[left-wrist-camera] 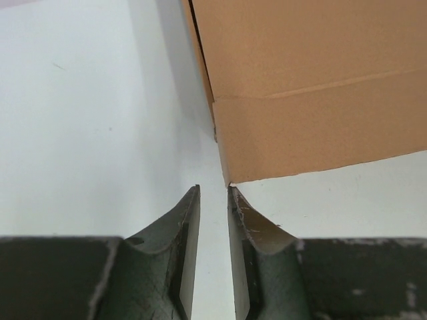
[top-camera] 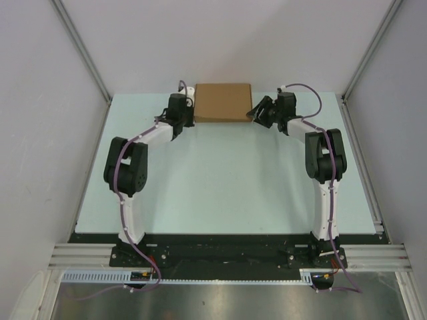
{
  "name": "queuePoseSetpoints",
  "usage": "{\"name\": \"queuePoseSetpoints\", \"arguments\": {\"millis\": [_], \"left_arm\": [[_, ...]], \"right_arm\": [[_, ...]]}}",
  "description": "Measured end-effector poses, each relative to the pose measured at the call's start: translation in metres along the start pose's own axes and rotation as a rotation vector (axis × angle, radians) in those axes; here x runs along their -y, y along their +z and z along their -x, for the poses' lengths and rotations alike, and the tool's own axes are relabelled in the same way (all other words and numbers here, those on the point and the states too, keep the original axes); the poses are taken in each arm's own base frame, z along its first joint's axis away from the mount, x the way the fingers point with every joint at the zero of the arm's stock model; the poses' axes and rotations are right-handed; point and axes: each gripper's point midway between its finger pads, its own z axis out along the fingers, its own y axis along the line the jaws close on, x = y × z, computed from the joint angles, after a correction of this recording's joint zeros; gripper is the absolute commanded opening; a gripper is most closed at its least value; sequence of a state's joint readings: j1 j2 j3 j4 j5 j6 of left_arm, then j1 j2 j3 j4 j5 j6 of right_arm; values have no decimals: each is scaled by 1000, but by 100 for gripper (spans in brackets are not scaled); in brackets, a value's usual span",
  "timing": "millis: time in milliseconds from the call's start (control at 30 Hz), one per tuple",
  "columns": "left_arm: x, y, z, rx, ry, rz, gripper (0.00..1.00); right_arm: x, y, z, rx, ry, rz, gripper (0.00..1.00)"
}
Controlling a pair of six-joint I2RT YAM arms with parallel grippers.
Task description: Fold the paper box
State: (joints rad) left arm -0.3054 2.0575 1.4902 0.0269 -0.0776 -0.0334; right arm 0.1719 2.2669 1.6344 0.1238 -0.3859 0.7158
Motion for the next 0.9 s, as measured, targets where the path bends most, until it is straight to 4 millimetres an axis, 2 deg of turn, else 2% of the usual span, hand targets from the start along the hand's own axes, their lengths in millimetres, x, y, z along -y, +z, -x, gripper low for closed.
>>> {"name": "queuePoseSetpoints", "arguments": {"millis": [267,433,633,800,900], "left_arm": [[-23,-27,27,54,-17,90,34],[-39,-31,29,52,-59,138,48],[-40,-29,26,40,-180,44,60],[-37,-25,29,75,-299,-52,60],[-30,-22,32,88,-342,-104,56]], "right_arm": [[-1,2,2,4,5,5,59],[1,3,0,-2,8,4,59],[0,3,1,-1,6,5,59],[-2,3,3,3,-2,9,59],[-3,3,4,4,-6,10,60]]}}
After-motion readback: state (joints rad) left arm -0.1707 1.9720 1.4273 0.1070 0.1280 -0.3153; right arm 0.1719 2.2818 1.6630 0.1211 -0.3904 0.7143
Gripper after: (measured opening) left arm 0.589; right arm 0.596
